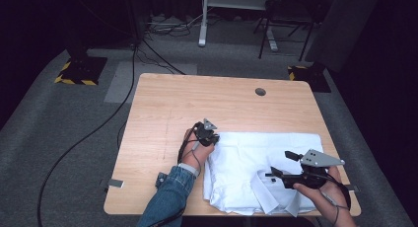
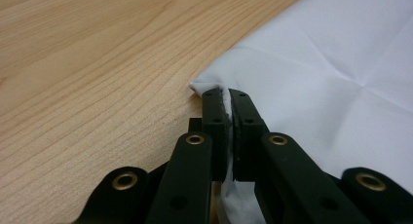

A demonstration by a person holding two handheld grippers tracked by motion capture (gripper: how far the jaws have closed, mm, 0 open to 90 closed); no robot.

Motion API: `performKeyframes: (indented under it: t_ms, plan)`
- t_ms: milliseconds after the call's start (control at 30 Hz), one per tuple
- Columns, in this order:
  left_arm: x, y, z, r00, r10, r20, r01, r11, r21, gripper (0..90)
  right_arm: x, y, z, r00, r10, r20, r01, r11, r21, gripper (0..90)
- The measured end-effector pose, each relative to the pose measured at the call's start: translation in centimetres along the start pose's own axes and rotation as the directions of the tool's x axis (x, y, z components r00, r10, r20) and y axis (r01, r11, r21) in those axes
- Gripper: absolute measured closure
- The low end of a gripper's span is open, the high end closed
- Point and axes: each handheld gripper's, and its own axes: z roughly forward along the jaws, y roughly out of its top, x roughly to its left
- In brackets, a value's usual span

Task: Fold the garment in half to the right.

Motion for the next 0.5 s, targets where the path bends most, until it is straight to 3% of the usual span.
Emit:
performKeyframes:
  t_ms: [500]
  plan:
    - [0.0, 0.0, 0.0, 1.0000, -0.003, -0.002, 0.003, 1.0000, -0.002, 86.4, 2.6, 1.3, 2.2, 0.9987, -0.011, -0.049, 0.010, 1.000, -0.016, 21.2]
